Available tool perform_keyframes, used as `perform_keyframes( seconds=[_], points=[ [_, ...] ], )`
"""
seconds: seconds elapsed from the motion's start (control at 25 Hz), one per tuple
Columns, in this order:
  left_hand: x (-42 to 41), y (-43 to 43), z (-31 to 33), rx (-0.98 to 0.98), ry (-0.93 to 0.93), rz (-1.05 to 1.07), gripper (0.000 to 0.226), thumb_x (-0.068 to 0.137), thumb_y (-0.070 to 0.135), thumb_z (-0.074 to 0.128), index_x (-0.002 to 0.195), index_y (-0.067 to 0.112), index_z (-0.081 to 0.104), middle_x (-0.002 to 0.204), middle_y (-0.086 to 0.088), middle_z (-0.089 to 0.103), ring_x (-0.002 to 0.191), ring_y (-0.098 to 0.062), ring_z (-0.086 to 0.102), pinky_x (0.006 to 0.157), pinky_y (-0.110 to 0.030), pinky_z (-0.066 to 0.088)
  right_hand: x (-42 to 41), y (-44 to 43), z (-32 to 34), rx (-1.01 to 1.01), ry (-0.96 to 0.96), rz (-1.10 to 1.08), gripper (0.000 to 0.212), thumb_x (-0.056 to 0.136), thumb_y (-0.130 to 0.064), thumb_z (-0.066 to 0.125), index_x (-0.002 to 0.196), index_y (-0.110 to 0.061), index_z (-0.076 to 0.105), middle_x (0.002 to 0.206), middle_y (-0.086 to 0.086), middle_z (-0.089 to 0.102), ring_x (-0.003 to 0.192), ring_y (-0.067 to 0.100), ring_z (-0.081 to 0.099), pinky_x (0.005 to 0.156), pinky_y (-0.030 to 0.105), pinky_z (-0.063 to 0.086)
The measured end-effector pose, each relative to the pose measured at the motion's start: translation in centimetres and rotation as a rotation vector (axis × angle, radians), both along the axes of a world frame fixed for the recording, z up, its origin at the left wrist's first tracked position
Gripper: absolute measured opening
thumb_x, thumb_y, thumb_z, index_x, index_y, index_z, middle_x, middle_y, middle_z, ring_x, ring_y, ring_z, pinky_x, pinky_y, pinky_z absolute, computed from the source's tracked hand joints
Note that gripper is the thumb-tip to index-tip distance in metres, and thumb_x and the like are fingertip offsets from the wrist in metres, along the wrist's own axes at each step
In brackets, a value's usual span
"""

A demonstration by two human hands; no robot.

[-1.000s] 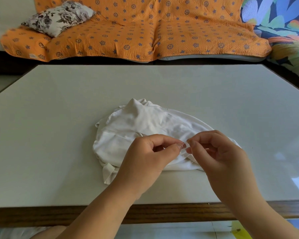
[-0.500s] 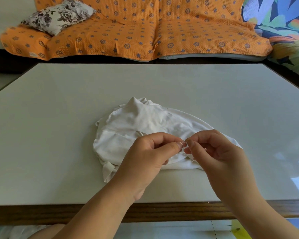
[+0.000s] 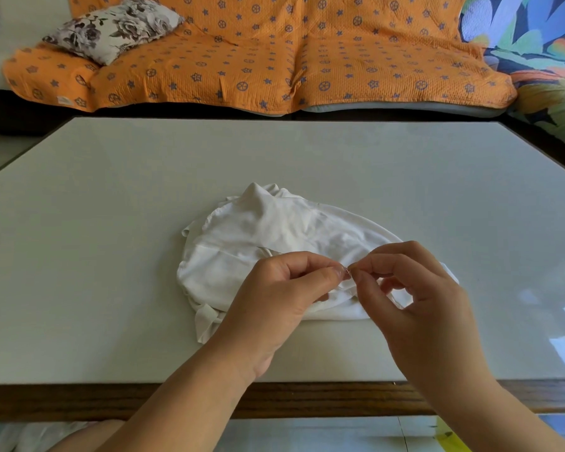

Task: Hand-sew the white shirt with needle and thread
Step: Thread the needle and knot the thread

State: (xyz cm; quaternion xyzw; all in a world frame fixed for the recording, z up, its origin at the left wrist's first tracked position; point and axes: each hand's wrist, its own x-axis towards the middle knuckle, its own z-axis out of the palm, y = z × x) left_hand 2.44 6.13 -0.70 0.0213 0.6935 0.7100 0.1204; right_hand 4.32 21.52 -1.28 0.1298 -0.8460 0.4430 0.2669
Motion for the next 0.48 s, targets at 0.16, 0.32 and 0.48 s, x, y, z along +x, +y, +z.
perform_keyframes(
  seconds=[0.16,0.32,0.48],
  points=[
    [-0.03,0.01,-0.01,0.007,-0.006,-0.002,0.011,0.086,0.021,0.070,0.080,0.025,0.079,0.082,-0.008,0.070,0.070,-0.016,0.055,0.075,-0.026,0.047,-0.13,0.18,-0.23,0.049,0.034,-0.014,0.015,0.081,-0.018,0.066,0.083,-0.033,0.065,0.088,-0.018,0.060,0.076,0.001,0.058,0.065,0.005,0.042],
    [0.03,-0.06,0.10,-0.008,-0.028,0.012,0.013,0.075,0.032,0.068,0.078,0.026,0.078,0.079,-0.010,0.061,0.061,-0.012,0.041,0.064,-0.024,0.038,-0.18,0.21,-0.65,0.104,0.063,-0.041,0.007,0.082,-0.024,0.064,0.083,-0.022,0.070,0.086,-0.014,0.058,0.076,-0.009,0.053,0.068,0.001,0.038],
    [0.15,0.05,0.43,-0.046,-0.014,0.037,0.013,0.086,0.020,0.067,0.080,0.020,0.078,0.060,0.010,0.060,0.048,0.000,0.046,0.064,-0.019,0.036,-0.20,0.33,-0.79,0.124,0.082,-0.043,0.017,0.084,-0.029,0.057,0.084,-0.020,0.072,0.086,-0.013,0.059,0.077,-0.012,0.052,0.068,0.001,0.037]
  ],
)
